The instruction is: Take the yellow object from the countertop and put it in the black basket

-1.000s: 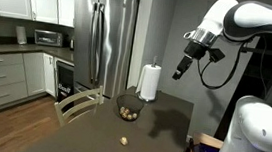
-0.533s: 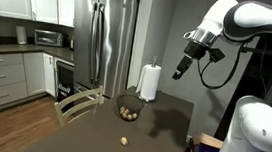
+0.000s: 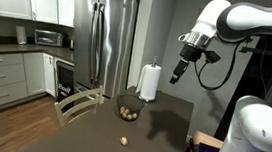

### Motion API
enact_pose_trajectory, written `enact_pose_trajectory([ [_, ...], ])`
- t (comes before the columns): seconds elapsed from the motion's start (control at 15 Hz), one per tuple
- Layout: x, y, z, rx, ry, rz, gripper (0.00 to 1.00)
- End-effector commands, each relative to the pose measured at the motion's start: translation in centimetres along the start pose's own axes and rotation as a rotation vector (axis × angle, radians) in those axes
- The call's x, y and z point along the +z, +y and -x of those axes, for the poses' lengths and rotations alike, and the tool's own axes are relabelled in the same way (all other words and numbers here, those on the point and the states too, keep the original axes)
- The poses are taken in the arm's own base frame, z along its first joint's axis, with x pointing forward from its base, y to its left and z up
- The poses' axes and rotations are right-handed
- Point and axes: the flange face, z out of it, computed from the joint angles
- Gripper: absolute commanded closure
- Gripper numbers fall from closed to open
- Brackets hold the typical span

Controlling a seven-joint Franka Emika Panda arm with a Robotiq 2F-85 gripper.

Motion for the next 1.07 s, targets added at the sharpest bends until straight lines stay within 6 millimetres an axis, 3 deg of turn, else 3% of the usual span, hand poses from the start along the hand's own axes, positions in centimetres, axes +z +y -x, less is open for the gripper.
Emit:
enact_pose_trajectory([
  [0.0,1.7,-1.3,-1.8,0.005,-0.066,0.027,0.00],
  [0.47,8.0,-4.0,-5.2,0.002,-0.246,0.105,0.00],
  [1.0,15.3,-5.8,-11.8,0.035,-0.363,0.197,0.00],
])
